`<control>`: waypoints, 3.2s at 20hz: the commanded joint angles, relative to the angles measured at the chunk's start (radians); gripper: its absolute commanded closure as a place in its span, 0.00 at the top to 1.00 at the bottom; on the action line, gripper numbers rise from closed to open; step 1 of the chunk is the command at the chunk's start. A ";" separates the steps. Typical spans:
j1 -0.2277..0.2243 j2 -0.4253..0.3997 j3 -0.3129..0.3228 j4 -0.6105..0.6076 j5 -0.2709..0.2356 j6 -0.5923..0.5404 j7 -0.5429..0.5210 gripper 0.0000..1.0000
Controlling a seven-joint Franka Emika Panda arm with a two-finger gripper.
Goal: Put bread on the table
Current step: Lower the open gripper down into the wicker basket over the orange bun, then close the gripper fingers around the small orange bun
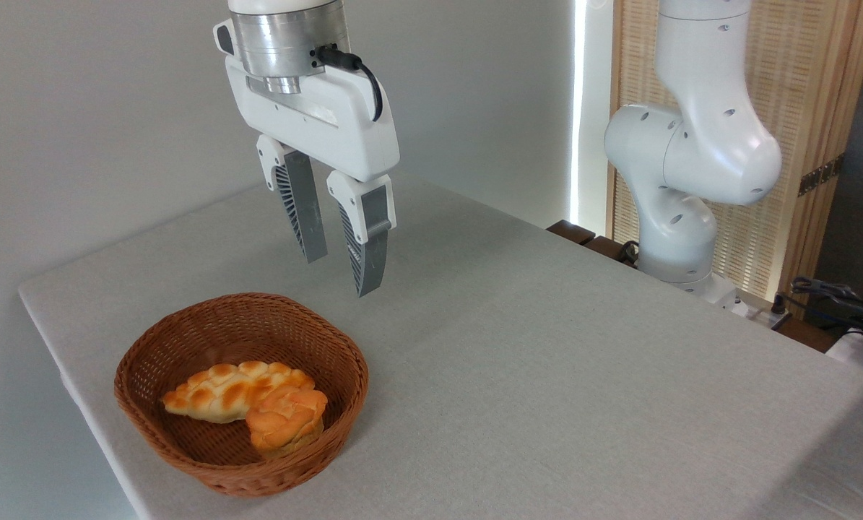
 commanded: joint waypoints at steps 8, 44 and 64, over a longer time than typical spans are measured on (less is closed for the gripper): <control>0.001 0.007 0.008 0.020 -0.009 -0.014 -0.002 1.00; -0.070 0.142 -0.046 -0.345 0.154 0.744 0.017 1.00; -0.071 0.145 -0.046 -0.369 0.226 0.752 0.015 0.41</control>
